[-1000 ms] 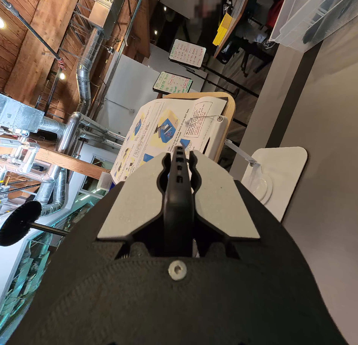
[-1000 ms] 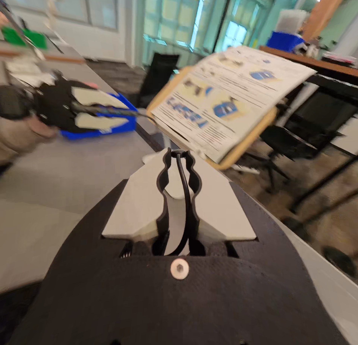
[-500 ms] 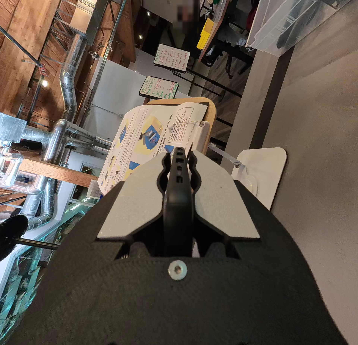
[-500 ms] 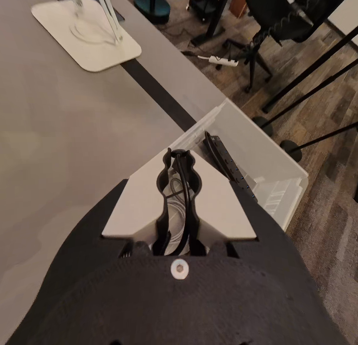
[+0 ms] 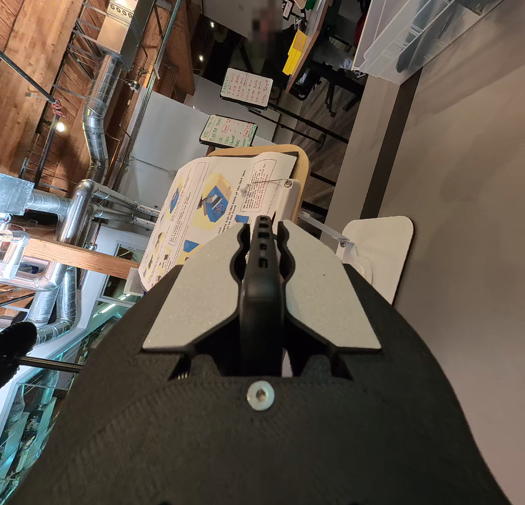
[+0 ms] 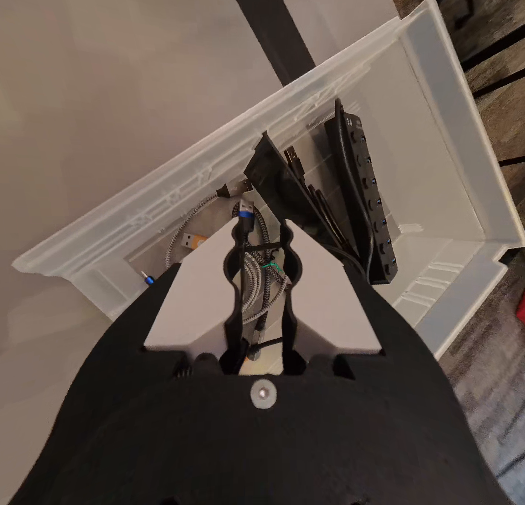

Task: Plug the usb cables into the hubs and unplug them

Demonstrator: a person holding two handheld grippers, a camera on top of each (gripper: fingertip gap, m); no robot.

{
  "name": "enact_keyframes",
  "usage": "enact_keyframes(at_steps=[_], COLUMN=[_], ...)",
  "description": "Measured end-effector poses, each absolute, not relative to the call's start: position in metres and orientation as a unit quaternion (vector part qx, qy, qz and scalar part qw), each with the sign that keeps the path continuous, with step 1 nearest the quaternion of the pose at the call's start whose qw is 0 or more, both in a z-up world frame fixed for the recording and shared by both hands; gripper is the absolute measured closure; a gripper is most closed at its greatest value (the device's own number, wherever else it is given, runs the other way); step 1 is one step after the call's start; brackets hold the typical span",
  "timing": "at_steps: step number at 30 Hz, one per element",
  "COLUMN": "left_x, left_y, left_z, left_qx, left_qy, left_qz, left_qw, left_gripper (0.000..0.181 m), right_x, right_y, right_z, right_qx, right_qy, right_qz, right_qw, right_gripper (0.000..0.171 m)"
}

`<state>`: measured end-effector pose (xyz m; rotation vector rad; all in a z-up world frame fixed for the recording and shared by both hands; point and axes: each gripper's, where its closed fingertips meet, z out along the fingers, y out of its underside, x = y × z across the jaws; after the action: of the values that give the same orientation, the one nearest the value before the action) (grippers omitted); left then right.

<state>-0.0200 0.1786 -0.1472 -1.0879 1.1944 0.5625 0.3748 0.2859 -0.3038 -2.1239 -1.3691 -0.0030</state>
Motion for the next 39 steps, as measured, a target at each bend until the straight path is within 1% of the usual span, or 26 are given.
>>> enact_keyframes(at_steps=[3,5,6,8,10,12,14,15,19,22,26,28,29,32,39], left_x=[-0.019,-0.018,-0.018,-0.016,-0.013,-0.007,-0.001,0.002,0.014,0.020,0.024,0.026,0.028,0.032,0.043], left_y=[0.177,0.176,0.175,0.173,0.169,0.163,0.156,0.153,0.136,0.122,0.110,0.106,0.104,0.100,0.096], left_z=[-0.147,-0.146,-0.145,-0.142,-0.140,-0.138,-0.137,-0.137,-0.131,-0.126,-0.116,-0.117,-0.117,-0.119,-0.129], left_qx=[-0.478,-0.476,-0.474,-0.470,-0.466,-0.457,-0.450,-0.446,-0.427,-0.408,-0.397,-0.393,-0.391,-0.385,-0.374], left_qy=[0.528,0.528,0.527,0.527,0.528,0.534,0.540,0.544,0.554,0.566,0.567,0.573,0.576,0.585,0.602], left_qz=[0.248,0.244,0.243,0.237,0.227,0.218,0.207,0.201,0.161,0.137,0.112,0.108,0.101,0.097,0.097], left_qw=[0.657,0.660,0.662,0.667,0.673,0.677,0.680,0.682,0.696,0.703,0.713,0.711,0.711,0.707,0.699], left_gripper=[0.162,0.162,0.162,0.162,0.162,0.162,0.162,0.162,0.162,0.162,0.162,0.162,0.162,0.162,0.162], right_x=[0.383,0.386,0.377,0.335,0.277,0.212,0.148,0.120,0.050,0.027,0.009,0.003,0.001,0.002,0.014], right_y=[0.287,0.289,0.287,0.275,0.250,0.221,0.188,0.174,0.153,0.151,0.139,0.133,0.131,0.128,0.125], right_z=[-0.300,-0.278,-0.259,-0.213,-0.175,-0.150,-0.135,-0.132,-0.135,-0.137,-0.137,-0.134,-0.133,-0.135,-0.146], right_qx=[-0.798,-0.789,-0.775,-0.727,-0.665,-0.593,-0.505,-0.466,-0.349,-0.309,-0.251,-0.232,-0.223,-0.219,-0.284], right_qy=[-0.528,-0.530,-0.534,-0.551,-0.584,-0.626,-0.673,-0.692,-0.737,-0.751,-0.763,-0.761,-0.760,-0.764,-0.774], right_qz=[-0.038,-0.083,-0.091,-0.086,-0.072,-0.069,-0.076,-0.083,-0.151,-0.162,-0.164,-0.163,-0.167,-0.171,-0.122], right_qw=[0.288,0.300,0.327,0.401,0.459,0.501,0.536,0.546,0.560,0.561,0.573,0.584,0.588,0.582,0.552], right_gripper=[0.148,0.146,0.145,0.145,0.137,0.123,0.121,0.118,0.128,0.135,0.140,0.151,0.157,0.158,0.161])
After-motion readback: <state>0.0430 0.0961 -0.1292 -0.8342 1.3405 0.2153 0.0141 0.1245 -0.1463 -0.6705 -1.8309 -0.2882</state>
